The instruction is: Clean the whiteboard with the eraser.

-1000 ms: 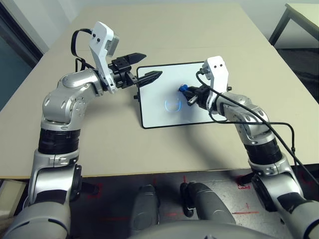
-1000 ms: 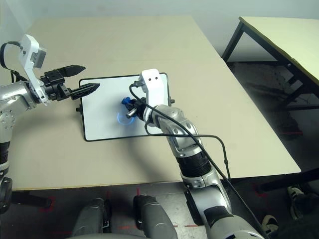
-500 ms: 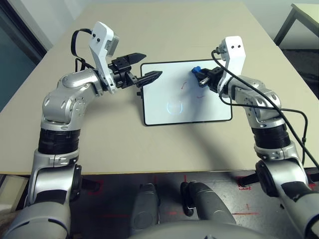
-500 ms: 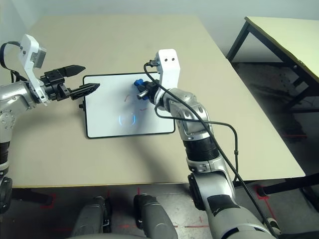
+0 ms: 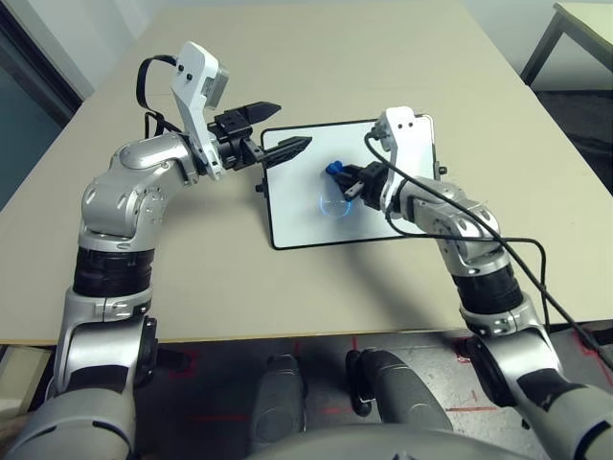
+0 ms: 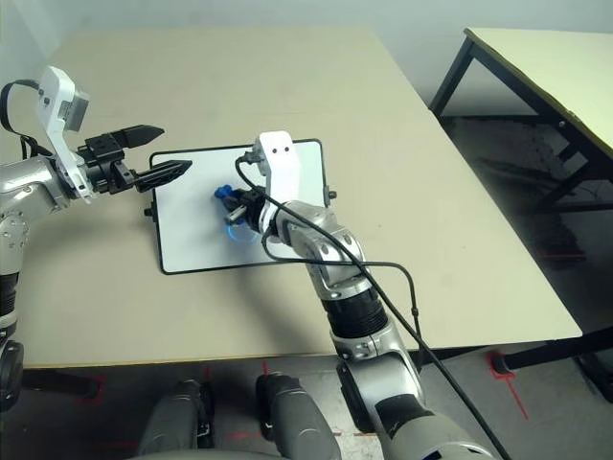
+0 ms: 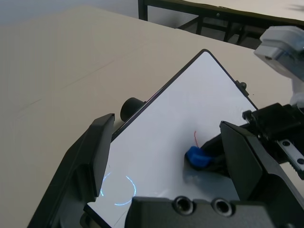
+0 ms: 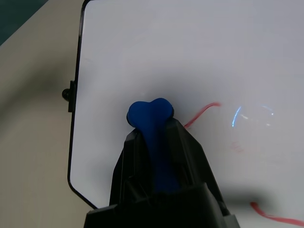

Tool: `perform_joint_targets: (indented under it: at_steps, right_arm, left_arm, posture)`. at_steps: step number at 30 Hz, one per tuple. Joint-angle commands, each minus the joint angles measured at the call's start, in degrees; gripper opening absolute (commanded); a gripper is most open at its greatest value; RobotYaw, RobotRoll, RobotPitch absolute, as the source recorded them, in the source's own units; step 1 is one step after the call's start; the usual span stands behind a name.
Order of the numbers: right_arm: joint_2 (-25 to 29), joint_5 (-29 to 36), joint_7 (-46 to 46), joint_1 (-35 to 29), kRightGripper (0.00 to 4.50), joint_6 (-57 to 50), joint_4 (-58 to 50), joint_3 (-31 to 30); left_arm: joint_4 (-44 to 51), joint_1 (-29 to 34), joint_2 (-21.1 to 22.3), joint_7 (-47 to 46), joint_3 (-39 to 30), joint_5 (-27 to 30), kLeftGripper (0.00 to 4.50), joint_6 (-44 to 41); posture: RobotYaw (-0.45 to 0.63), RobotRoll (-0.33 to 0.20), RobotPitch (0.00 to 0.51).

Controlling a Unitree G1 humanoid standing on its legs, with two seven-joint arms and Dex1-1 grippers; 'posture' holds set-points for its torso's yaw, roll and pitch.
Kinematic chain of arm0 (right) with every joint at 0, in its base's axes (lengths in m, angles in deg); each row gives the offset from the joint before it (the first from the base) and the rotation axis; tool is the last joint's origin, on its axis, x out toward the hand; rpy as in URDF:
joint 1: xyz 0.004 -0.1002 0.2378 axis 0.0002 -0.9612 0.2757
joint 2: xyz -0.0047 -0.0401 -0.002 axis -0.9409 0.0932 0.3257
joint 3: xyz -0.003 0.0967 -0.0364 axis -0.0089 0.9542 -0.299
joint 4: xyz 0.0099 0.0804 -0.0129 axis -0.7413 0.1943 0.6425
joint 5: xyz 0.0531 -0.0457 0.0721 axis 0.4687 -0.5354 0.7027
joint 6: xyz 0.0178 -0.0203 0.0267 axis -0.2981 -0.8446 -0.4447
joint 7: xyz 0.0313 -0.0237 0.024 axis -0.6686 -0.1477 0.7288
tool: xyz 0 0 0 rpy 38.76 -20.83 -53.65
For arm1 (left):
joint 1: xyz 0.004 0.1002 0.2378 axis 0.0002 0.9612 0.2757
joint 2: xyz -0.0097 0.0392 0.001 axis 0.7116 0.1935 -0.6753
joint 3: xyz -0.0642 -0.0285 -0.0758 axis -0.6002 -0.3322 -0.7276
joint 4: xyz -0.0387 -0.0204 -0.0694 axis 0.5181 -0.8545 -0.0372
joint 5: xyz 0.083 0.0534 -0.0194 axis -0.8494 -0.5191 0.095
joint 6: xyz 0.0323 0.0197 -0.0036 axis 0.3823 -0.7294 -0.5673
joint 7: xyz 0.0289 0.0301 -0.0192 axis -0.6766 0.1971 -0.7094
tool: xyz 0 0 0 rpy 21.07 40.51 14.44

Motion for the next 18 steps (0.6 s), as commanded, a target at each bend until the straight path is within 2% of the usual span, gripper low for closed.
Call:
perform_joint_targets:
  at_steps: [1, 13, 18]
  right_arm:
    - [1.5, -1.6, -0.8, -2.6, 0.57, -0.5, 7.5, -1.2]
    - [7.4, -1.5, -3.7, 4.8, 0.57, 3.6, 8.1, 7.6]
    - [7.9, -1.3, -4.2, 5.6, 0.57, 3.7, 8.4, 8.3]
  left_arm:
    - [0.9, 0.8, 0.2, -0.2, 0.3, -0.4, 4.5, -0.6]
    - [0.5, -0.1, 0.2, 0.1, 0.7, -0.5, 4.5, -1.0]
    - [0.2, -0.5, 0.0, 0.2, 1.0, -0.6, 4.5, -0.8]
  posture:
    - [0.04, 0.0, 0.146]
    - [0.03, 0.0, 0.149]
    - [0.03, 0.0, 0.148]
